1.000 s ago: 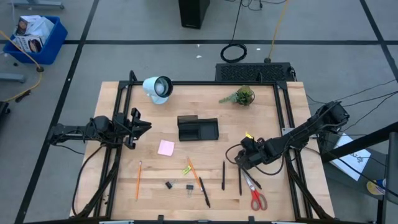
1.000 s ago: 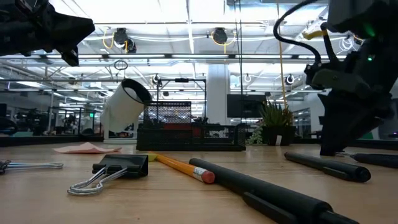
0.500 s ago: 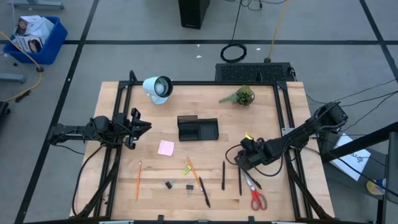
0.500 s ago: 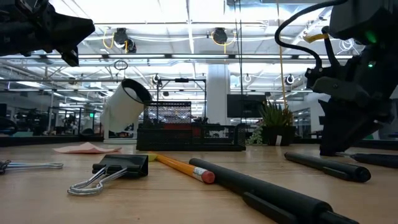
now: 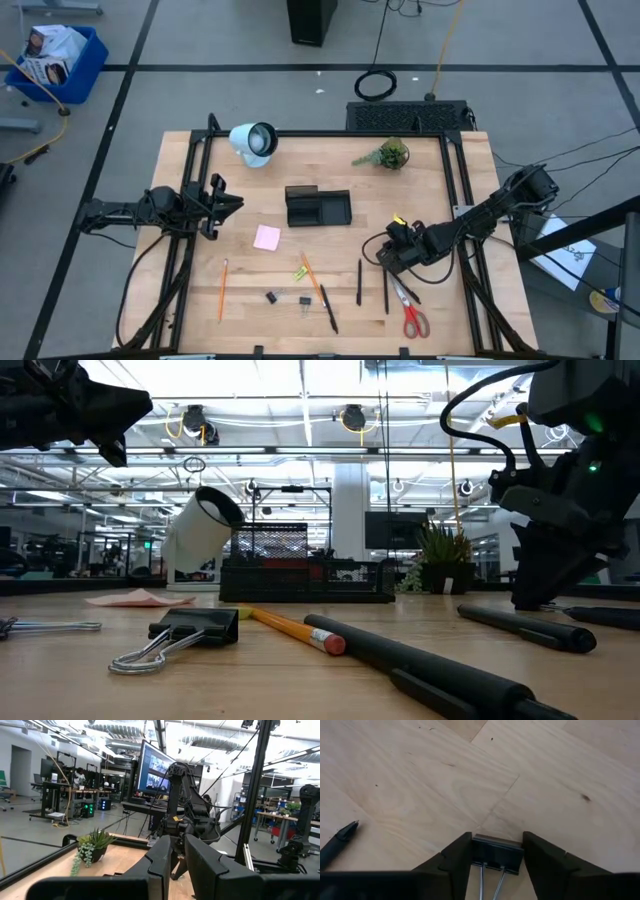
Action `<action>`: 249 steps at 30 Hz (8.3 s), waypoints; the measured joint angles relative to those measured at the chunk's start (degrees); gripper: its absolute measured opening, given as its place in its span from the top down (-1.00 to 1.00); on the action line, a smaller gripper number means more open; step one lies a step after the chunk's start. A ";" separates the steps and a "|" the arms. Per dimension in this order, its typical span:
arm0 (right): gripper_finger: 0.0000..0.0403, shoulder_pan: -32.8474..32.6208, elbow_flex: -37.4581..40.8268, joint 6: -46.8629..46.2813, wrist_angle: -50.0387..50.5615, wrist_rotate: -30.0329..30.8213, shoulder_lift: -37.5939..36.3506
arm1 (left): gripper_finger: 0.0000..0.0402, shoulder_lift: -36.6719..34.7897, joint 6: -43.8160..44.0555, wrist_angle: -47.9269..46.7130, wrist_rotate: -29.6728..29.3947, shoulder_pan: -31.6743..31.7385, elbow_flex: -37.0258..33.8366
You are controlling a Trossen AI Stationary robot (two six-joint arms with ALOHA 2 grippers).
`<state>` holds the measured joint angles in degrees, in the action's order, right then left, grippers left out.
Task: Pick and place office supplies into organizer
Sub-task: Put the black binder clip into the black desk organizer, then put the red scissors into the black desk organizer
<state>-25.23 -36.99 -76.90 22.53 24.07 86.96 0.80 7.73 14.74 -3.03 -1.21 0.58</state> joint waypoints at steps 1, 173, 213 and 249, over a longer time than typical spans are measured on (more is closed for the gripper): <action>0.25 0.00 0.00 0.00 -0.05 0.02 0.00 | 0.69 0.00 0.00 0.00 0.00 0.00 0.00; 0.35 -22.99 -31.13 21.70 -21.27 4.16 16.61 | 0.69 0.02 0.20 -1.73 -0.04 0.00 0.02; 0.44 -23.98 -42.59 -24.40 14.65 -31.77 22.79 | 0.69 0.00 -1.07 -1.16 -3.02 0.00 0.02; 0.43 -27.36 -42.90 -26.98 22.73 -28.76 26.21 | 0.69 0.00 0.46 -1.22 -2.84 0.00 0.02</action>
<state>-52.60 -79.89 -103.88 45.26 -4.69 113.16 0.80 8.19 13.52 -5.87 -1.21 0.60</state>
